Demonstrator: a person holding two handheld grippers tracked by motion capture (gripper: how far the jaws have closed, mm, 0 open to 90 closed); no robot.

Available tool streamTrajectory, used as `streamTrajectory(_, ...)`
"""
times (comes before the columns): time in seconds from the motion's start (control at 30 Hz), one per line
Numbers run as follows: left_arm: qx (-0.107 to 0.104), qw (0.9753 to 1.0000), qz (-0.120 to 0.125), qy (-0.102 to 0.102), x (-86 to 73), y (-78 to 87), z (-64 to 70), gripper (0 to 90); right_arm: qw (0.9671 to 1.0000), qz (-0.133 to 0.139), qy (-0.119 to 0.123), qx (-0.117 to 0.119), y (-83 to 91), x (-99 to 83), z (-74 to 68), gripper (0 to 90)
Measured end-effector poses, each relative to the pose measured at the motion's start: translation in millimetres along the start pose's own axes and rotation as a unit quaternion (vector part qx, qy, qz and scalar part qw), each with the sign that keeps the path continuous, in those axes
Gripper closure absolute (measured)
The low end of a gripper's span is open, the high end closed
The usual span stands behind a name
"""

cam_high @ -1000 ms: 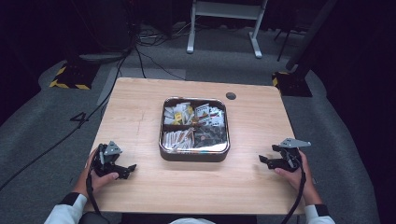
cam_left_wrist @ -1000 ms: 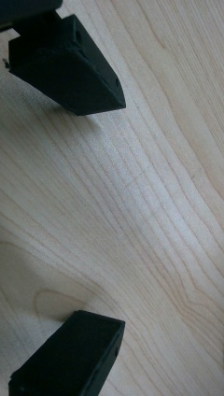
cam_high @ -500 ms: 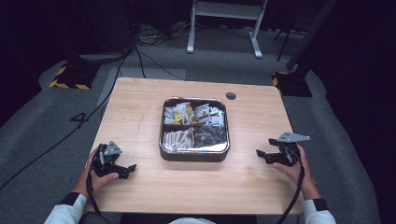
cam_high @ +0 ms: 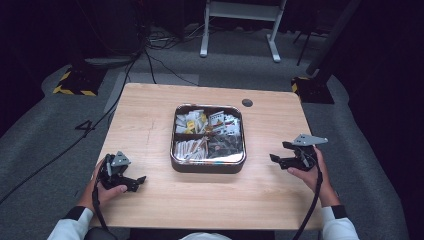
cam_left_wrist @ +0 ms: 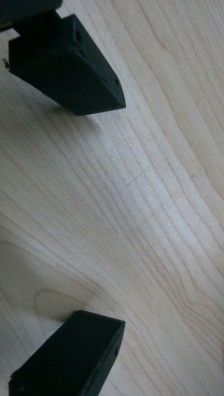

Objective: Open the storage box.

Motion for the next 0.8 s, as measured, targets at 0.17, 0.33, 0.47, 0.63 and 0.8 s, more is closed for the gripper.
streamTrajectory(0.17, 0.000, 1.0000, 0.000, 0.001, 0.0, -0.1, 0.1, 0.2, 0.9999, 0.002, 0.009, 0.004, -3.7, 10.5, -1.9, 23.1)
streamTrajectory(0.33, 0.000, 1.0000, 0.000, 0.000, 0.0, 0.0, 0.0, 0.3, 0.9998, 0.007, 0.014, 0.008, -6.1, 20.7, -2.3, 23.7)
streamTrajectory(0.47, 0.000, 1.0000, 0.000, 0.000, 0.0, 0.0, 0.0, 0.2, 0.9996, 0.010, 0.022, 0.012, -9.5, 29.1, -4.3, 24.0)
streamTrajectory(0.63, 0.000, 1.0000, 0.000, 0.001, 0.0, -0.1, 0.2, 0.2, 0.9994, 0.012, 0.028, 0.017, -12.6, 36.8, -6.5, 24.0)
streamTrajectory(0.8, 0.000, 1.0000, 0.000, 0.001, 0.0, -0.1, 0.1, 0.2, 0.9990, 0.015, 0.035, 0.021, -16.5, 48.7, -9.2, 24.0)
Point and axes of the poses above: each handheld gripper's, and its own axes: y roughly backward along the jaws, x roughly out of its top, z roughly to its right, the point moved 9 cm from there along -y, roughly forward along the jaws, and after that the axes turned 12 degrees about y, right-handed, at the moved point
